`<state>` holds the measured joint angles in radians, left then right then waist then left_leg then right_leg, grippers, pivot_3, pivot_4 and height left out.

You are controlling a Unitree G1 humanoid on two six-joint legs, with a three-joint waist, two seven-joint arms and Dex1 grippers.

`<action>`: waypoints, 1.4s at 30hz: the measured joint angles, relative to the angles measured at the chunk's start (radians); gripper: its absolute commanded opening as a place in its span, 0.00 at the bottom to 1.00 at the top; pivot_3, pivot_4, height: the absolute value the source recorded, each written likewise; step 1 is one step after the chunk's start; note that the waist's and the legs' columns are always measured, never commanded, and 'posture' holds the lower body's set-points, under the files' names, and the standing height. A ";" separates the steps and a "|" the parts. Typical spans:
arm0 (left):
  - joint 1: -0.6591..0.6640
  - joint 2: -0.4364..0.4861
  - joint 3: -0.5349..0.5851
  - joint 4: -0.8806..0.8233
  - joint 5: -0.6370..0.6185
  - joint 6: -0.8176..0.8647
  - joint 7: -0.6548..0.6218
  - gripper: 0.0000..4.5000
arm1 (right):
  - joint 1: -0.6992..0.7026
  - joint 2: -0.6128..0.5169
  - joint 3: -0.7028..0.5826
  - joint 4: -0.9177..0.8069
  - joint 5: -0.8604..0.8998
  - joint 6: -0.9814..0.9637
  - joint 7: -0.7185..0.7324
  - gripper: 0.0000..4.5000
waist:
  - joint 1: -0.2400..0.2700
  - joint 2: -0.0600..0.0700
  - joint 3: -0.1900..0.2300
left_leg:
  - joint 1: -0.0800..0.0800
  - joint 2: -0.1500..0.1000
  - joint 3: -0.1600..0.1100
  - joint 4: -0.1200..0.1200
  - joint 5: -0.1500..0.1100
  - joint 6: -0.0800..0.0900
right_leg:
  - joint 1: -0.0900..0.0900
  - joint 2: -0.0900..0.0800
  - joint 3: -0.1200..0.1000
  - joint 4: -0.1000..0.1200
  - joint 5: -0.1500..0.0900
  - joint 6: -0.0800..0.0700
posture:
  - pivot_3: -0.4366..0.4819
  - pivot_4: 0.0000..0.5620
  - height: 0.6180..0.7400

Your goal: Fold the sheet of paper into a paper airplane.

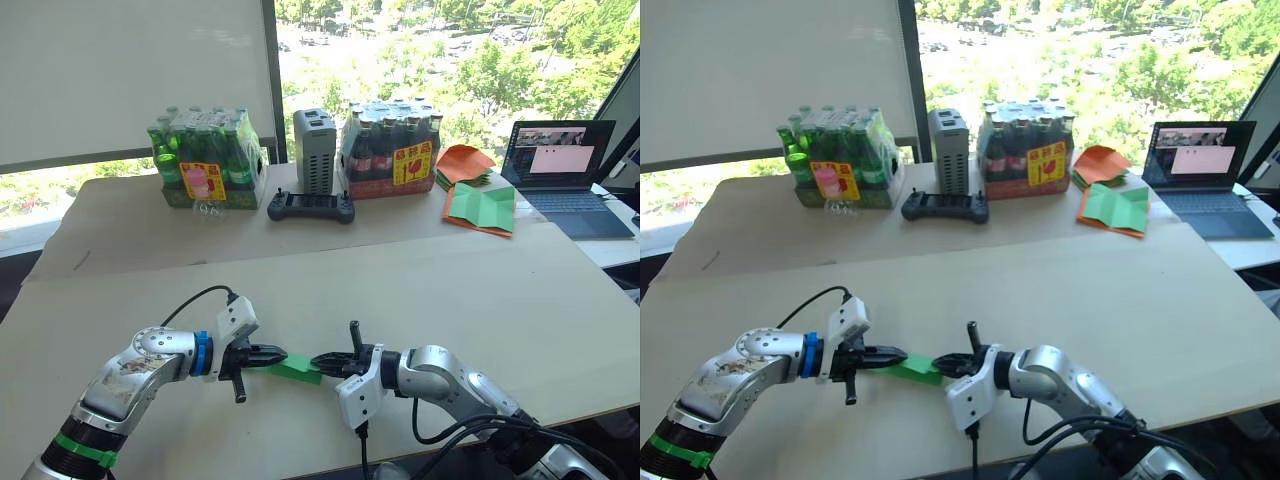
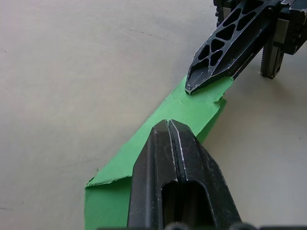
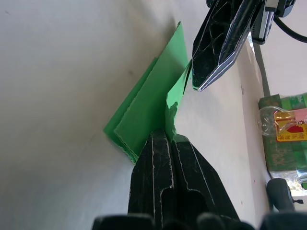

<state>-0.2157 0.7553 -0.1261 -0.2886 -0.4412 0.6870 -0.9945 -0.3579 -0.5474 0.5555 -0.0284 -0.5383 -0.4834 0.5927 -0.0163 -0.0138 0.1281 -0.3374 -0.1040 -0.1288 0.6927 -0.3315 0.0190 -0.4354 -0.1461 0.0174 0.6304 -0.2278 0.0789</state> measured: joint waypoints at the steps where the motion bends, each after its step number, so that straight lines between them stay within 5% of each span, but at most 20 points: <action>1: 0.002 0.000 -0.001 0.000 0.003 -0.006 0.000 0.00 | 0.007 0.006 -0.002 0.001 0.006 0.017 0.008 0.20 | 0.000 0.000 0.000 | 0.000 0.000 0.000 0.000 0.000 0.000 | 0.000 0.000 0.000 0.000 0.000 0.000 | 0.48 0.27 0.96; 7: 0.021 -0.001 -0.012 0.001 0.026 -0.029 0.002 0.00 | 0.032 0.040 -0.053 -0.050 0.094 0.142 0.066 0.66 | 0.002 0.000 0.000 | -0.001 0.000 0.000 0.000 0.000 0.000 | 0.000 0.000 0.000 0.000 0.000 0.000 | 0.48 0.27 0.96; 16: 0.064 -0.012 -0.010 0.010 0.044 -0.040 0.025 0.00 | 0.138 -0.013 -0.115 -0.305 0.369 0.493 0.307 0.66 | 0.005 0.000 0.000 | -0.003 0.000 -0.001 0.000 -0.001 0.001 | -0.002 0.000 0.000 -0.001 0.000 0.000 | 0.48 0.27 0.96; 20: 0.076 -0.024 -0.010 0.015 0.051 -0.063 0.037 0.00 | 0.111 0.046 -0.176 -0.388 0.518 0.724 0.328 0.66 | 0.005 0.000 0.000 | -0.003 0.000 -0.001 0.000 -0.001 0.001 | -0.001 -0.001 0.000 -0.001 0.000 0.000 | 0.48 0.27 0.96; 29: 0.077 -0.044 -0.013 0.028 0.055 -0.080 0.042 0.00 | -0.059 0.172 -0.164 -0.368 0.598 1.078 0.247 0.01 | 0.008 0.000 0.000 | -0.003 0.000 -0.002 0.000 -0.001 0.001 | -0.002 -0.001 -0.001 -0.001 0.000 0.000 | 0.48 0.27 0.96; 42: 0.071 -0.048 -0.013 0.045 0.058 -0.099 0.044 0.00 | -0.104 0.217 -0.009 -0.223 0.551 1.143 0.199 0.00 | 0.004 0.000 0.000 | -0.003 0.000 -0.002 0.001 -0.001 0.001 | -0.003 -0.001 -0.001 0.000 0.000 0.000 | 0.48 0.27 0.96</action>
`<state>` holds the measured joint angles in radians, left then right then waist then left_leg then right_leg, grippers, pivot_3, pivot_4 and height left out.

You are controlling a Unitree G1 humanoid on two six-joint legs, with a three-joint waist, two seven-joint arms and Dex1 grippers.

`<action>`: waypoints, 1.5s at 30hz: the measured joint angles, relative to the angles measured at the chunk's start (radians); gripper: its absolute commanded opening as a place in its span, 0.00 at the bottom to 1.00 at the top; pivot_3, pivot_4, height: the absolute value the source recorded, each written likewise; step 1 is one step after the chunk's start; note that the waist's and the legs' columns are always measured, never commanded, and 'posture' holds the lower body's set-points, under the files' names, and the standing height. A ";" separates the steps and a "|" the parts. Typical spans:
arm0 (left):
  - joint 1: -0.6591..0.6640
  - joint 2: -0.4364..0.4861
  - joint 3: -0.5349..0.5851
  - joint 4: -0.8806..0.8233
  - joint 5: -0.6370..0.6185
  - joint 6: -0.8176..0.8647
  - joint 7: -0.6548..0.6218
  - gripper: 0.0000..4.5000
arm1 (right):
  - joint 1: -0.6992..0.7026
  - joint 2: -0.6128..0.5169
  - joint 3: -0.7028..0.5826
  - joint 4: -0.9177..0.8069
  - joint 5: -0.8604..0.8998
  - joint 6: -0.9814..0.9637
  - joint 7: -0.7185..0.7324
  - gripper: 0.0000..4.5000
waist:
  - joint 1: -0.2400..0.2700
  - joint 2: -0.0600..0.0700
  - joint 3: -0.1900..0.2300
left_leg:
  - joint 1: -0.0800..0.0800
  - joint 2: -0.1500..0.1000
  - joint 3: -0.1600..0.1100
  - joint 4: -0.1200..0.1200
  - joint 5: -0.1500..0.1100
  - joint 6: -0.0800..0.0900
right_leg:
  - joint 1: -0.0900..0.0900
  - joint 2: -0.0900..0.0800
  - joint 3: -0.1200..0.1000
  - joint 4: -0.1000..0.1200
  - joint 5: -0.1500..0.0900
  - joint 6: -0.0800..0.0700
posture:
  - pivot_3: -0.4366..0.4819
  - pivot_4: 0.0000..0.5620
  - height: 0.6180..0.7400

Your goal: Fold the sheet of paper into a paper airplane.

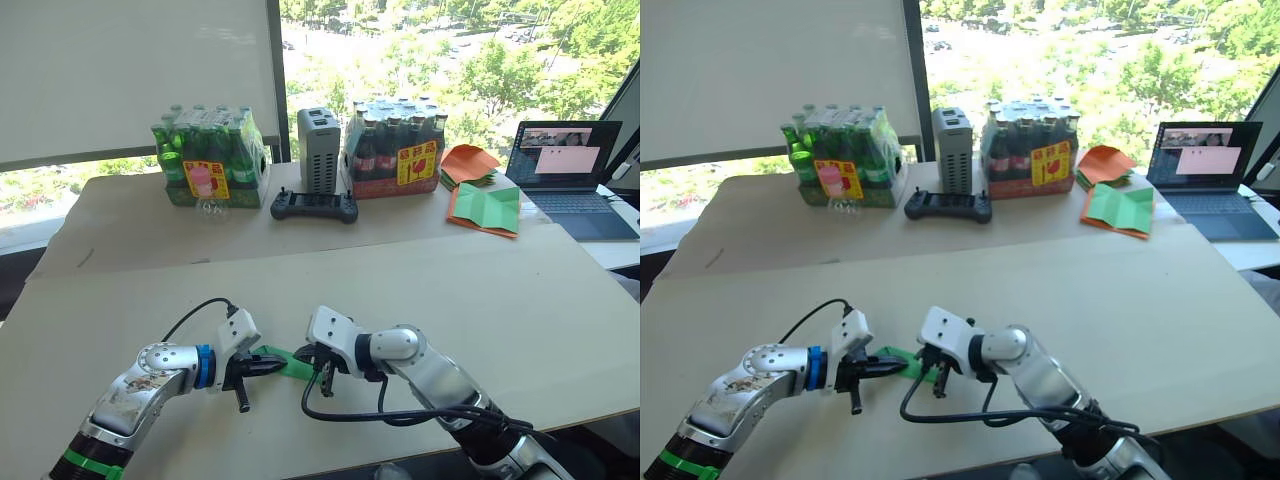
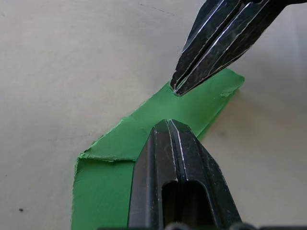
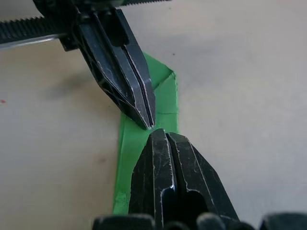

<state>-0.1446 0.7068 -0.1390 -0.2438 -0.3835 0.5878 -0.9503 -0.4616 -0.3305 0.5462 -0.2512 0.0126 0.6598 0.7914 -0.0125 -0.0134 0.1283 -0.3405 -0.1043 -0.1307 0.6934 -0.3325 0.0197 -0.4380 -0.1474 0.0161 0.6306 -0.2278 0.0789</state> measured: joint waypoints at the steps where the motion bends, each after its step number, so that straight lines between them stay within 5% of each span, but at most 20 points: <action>1: 0.000 0.000 -0.001 0.000 0.001 -0.002 0.000 0.00 | -0.005 0.001 0.003 0.008 -0.002 0.002 -0.002 0.00 | 0.000 0.000 0.000 | 0.000 0.000 0.000 0.000 0.000 0.000 | 0.000 0.000 0.000 0.000 0.000 0.000 | 0.48 0.27 0.96; 24: -0.002 -0.010 -0.011 0.012 0.025 -0.026 0.017 0.00 | -0.028 0.004 0.035 0.040 -0.008 0.063 -0.029 0.00 | 0.001 0.002 -0.001 | 0.004 0.000 0.000 0.000 0.000 0.000 | 0.003 0.000 0.000 0.000 0.000 0.000 | 0.48 0.27 0.96; 45: -0.007 -0.009 -0.021 0.022 0.029 -0.046 0.017 0.00 | 0.047 -0.122 0.004 -0.098 0.021 0.109 -0.025 0.00 | 0.010 0.002 -0.002 | 0.004 0.000 0.000 0.000 0.000 0.000 | 0.005 0.000 0.000 -0.001 0.000 0.000 | 0.48 0.27 0.96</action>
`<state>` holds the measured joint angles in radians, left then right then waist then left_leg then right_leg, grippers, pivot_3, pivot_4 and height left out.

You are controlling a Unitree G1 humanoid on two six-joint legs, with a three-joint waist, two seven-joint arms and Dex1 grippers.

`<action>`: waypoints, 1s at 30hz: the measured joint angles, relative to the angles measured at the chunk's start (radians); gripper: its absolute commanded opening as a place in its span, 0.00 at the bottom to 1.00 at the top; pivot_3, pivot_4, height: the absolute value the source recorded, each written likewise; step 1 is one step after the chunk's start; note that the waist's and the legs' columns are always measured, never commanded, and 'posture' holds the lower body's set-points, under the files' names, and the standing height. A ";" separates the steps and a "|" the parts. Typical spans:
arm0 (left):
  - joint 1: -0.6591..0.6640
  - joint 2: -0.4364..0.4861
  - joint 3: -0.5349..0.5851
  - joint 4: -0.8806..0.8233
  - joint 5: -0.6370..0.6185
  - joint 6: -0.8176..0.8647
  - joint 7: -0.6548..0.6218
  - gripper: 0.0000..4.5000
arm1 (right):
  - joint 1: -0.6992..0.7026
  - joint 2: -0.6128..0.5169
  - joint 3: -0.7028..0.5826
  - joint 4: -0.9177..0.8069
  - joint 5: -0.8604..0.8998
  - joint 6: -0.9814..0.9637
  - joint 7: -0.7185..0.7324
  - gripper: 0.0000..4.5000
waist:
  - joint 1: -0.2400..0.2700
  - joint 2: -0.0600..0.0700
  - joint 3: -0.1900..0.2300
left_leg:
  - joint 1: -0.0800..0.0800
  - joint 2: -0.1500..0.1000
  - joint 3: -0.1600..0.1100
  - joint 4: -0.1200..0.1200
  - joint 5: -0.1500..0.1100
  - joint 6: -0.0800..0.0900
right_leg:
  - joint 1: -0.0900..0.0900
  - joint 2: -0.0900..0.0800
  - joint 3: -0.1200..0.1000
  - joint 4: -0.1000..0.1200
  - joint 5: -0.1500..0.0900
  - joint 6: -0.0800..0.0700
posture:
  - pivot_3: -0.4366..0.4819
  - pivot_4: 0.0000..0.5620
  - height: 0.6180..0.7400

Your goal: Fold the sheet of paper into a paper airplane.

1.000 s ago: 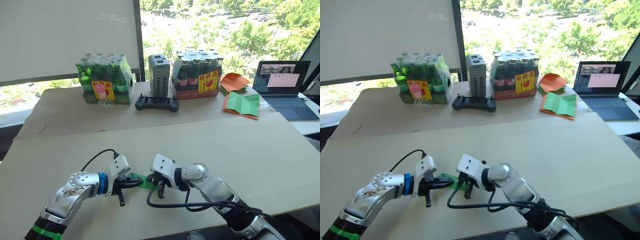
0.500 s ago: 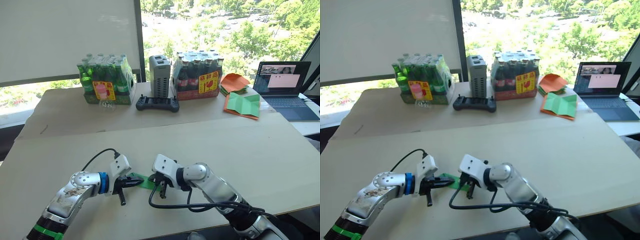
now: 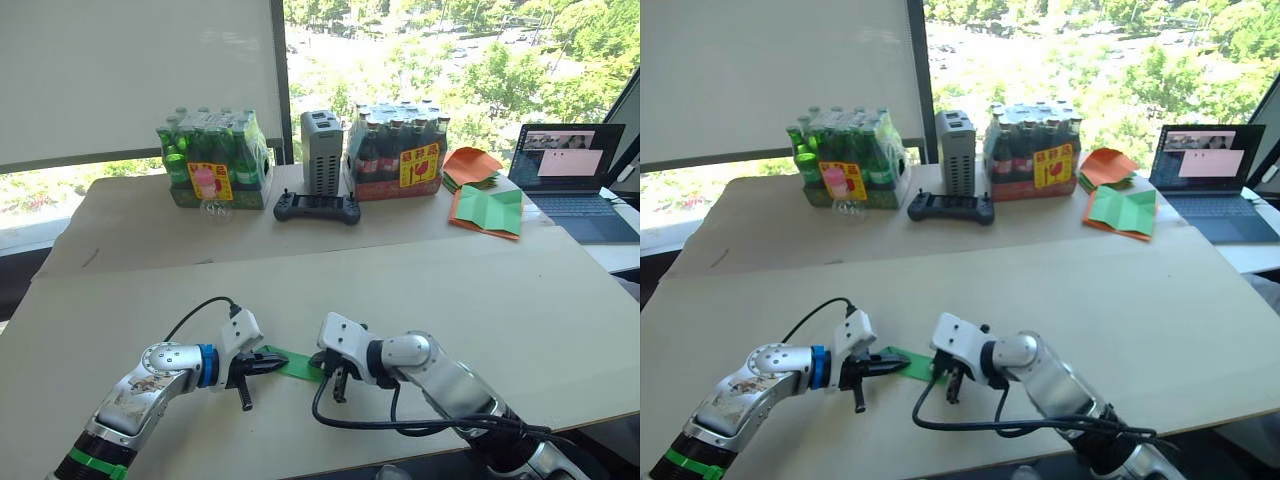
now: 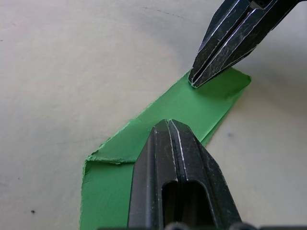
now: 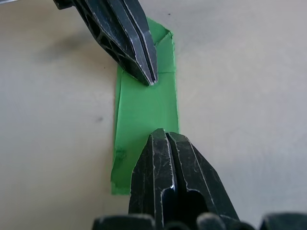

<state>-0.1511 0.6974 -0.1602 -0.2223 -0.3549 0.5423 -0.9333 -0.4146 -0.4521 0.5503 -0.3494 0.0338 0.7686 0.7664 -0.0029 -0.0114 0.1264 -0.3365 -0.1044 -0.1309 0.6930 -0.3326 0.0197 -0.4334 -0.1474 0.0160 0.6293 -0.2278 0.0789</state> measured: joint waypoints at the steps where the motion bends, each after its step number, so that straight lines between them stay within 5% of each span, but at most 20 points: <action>1: 0.000 0.000 0.000 0.000 0.000 0.000 0.000 0.00 | 0.006 -0.009 -0.006 -0.008 0.002 0.002 0.001 0.00 | 0.001 0.000 0.000 | 0.000 0.000 0.000 0.000 0.000 0.000 | 0.000 0.000 0.000 0.000 0.000 0.000 | 0.48 0.27 0.96; 16: -0.008 0.000 -0.007 0.007 0.001 -0.003 0.000 0.00 | 0.071 -0.110 -0.052 -0.102 0.030 0.050 0.013 0.00 | 0.013 0.000 0.000 | 0.001 0.000 0.000 0.000 0.000 0.000 | 0.003 0.000 0.000 -0.002 0.000 0.000 | 0.48 0.27 0.96; 30: -0.018 -0.001 -0.009 0.021 0.001 -0.014 -0.009 0.00 | 0.078 -0.040 -0.199 -0.104 0.132 -0.012 -0.004 0.00 | 0.013 0.000 0.000 | 0.000 0.001 -0.001 -0.001 0.000 0.000 | 0.001 0.000 -0.001 -0.002 0.000 0.000 | 0.48 0.27 0.96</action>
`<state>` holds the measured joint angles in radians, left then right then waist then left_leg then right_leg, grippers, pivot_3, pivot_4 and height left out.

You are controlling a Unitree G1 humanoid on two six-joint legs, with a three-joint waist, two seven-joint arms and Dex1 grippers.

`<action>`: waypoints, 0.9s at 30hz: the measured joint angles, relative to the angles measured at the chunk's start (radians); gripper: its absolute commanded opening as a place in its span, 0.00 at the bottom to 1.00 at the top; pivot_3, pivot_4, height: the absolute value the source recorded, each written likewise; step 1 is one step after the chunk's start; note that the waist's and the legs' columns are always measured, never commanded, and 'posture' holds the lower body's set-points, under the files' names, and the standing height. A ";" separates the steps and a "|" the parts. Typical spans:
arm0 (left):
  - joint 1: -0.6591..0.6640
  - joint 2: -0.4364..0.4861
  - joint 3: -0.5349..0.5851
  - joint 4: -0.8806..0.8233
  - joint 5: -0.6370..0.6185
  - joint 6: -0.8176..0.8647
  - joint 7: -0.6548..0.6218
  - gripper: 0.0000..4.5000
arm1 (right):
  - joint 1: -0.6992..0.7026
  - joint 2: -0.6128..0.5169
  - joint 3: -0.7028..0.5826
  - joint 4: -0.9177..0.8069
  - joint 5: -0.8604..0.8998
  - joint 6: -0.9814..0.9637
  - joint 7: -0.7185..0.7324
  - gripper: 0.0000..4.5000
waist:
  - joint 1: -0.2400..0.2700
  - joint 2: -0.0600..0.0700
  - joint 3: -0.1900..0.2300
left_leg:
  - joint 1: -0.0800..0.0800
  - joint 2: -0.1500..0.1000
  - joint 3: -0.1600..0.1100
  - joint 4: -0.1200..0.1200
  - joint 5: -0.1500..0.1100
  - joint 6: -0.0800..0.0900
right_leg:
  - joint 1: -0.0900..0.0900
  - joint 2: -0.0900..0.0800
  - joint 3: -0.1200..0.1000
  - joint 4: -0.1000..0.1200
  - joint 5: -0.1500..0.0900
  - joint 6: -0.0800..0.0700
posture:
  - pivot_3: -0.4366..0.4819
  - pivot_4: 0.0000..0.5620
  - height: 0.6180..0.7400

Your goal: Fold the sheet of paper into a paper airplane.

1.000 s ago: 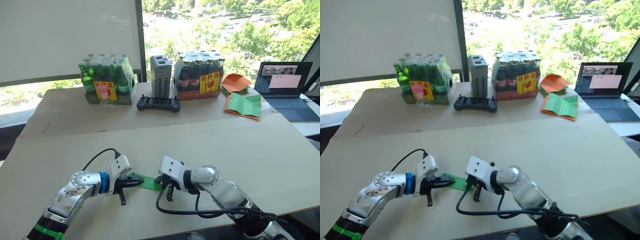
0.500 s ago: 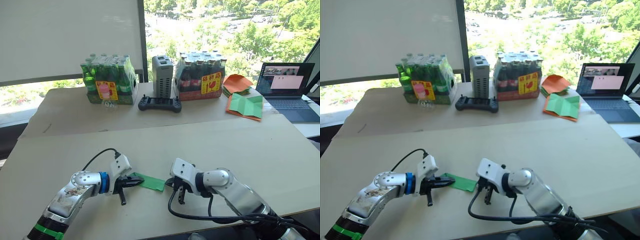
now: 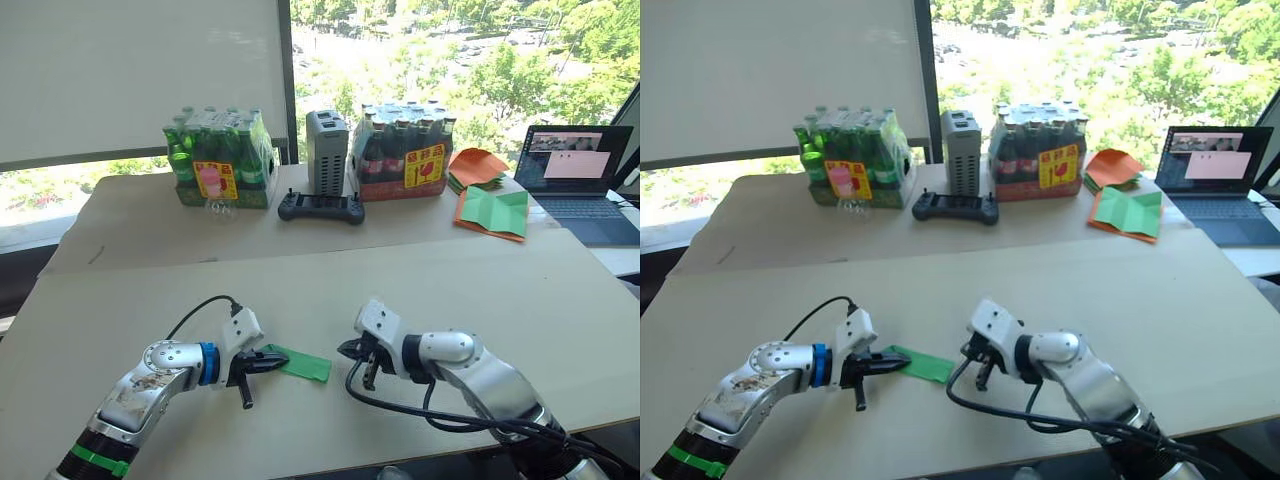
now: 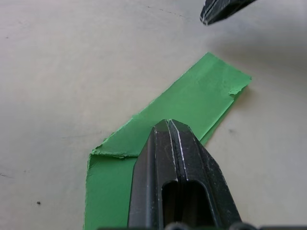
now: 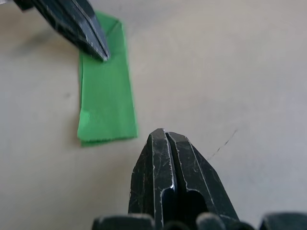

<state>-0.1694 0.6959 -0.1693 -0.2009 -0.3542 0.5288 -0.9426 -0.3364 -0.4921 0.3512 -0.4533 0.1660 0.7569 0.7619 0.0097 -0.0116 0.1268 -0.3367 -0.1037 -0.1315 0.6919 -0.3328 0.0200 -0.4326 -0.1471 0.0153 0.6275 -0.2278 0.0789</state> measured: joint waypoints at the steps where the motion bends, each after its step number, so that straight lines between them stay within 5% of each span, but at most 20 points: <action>1: -0.003 0.000 -0.002 0.001 0.000 0.000 0.000 0.00 | 0.008 0.026 0.016 0.000 0.006 -0.037 0.000 0.00 | 0.000 0.000 0.000 | 0.000 0.000 0.000 0.000 0.000 0.000 | -0.001 0.000 0.000 0.000 0.000 0.000 | 0.48 0.27 0.96; 10: -0.018 0.000 -0.007 0.001 0.003 0.016 0.001 0.00 | 0.021 0.026 0.170 0.092 -0.084 -0.125 -0.019 0.00 | -0.001 0.000 0.000 | 0.000 0.000 0.000 0.000 0.000 0.000 | -0.001 0.000 0.000 0.001 0.000 0.000 | 0.48 0.27 0.96; 27: -0.110 -0.049 -0.100 0.010 0.056 0.042 -0.013 0.00 | 0.009 0.012 0.188 0.064 -0.108 -0.069 -0.028 0.00 | 0.003 0.000 0.000 | 0.000 -0.001 -0.001 0.001 0.000 0.000 | 0.002 0.000 -0.001 -0.001 0.000 0.000 | 0.48 0.27 0.96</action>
<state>-0.2790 0.6468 -0.2695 -0.1906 -0.2986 0.5709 -0.9554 -0.3275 -0.4804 0.5397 -0.3890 0.0576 0.6878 0.7344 0.0125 -0.0115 0.1268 -0.3363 -0.1045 -0.1320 0.6926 -0.3328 0.0200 -0.4306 -0.1473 0.0147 0.6266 -0.2278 0.0790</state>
